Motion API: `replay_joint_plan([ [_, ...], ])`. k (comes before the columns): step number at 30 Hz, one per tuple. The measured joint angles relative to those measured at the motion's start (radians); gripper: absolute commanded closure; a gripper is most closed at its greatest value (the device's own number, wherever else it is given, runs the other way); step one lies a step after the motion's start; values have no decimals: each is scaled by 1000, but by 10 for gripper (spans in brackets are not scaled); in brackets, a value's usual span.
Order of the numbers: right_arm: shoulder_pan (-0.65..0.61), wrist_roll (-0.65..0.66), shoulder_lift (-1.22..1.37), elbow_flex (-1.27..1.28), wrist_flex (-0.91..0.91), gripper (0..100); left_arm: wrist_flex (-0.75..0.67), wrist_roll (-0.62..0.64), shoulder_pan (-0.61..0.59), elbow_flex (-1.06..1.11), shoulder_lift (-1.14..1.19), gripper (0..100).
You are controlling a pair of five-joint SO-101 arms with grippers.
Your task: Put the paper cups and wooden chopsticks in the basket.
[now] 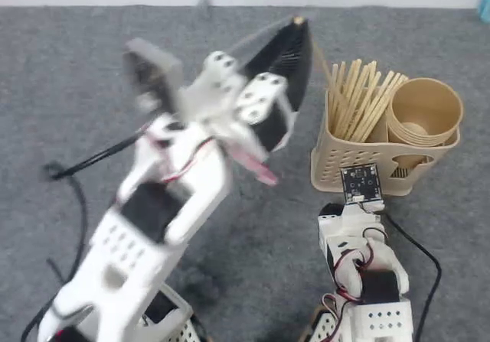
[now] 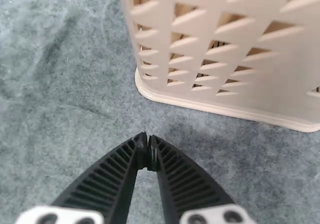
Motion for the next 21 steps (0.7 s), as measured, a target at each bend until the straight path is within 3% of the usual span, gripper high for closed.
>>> replay_joint_plan([
  [5,0,0,0,0,0,991,0,-57,2,-2,141,988],
  [12,0,0,0,0,0,991,-21,-60,6,84,166,988],
  [21,0,0,0,0,0,991,-361,-58,41,443,169,985],
])
